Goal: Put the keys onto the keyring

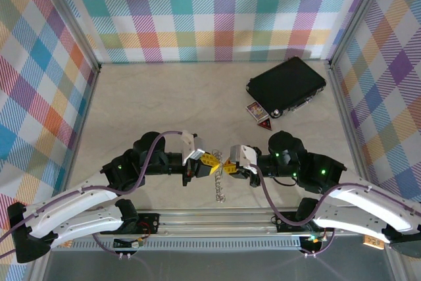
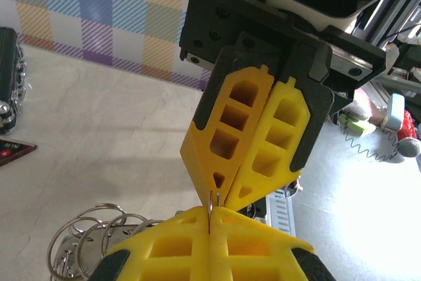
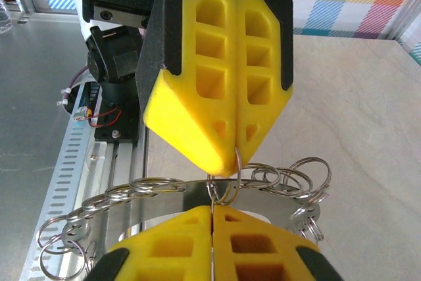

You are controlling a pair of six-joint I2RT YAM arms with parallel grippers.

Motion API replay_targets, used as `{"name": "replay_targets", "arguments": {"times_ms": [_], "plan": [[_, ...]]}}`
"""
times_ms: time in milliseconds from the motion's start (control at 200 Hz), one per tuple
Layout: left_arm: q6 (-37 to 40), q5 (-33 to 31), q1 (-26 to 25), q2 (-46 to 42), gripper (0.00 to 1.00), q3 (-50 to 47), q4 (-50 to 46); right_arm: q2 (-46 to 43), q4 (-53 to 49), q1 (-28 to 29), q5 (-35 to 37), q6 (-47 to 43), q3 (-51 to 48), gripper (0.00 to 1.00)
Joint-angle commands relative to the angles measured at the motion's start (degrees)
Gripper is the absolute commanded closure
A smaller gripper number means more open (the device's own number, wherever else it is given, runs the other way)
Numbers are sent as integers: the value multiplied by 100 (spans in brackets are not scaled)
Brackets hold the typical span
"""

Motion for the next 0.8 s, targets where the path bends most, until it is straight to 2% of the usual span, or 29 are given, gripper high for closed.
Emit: {"name": "replay_targets", "arguments": {"times_ms": [0,100,215,415,515,625,795], "plan": [[-142,-276,36,-163,100,-130,931,-262,126,9,-172,228,-160,80],[-180,-375,35,-245,100,-304,1245,-522,350,10,-72,446,-289,66],[-58,-305,35,-357,100,-428,1373,-740,584,5,173,743,-371,63],[85,26,35,-563,100,-688,1873,-792,814,-35,134,1258,-242,66],[134,181,35,-677,100,-731,1959,-820,920,-66,-353,1357,-163,72],[222,437,35,-825,100,-699,1839,-736,1042,-66,-1070,1357,-92,74],[244,601,35,-1011,100,-715,1794,-622,1051,-64,-1364,1357,-18,78]]}}
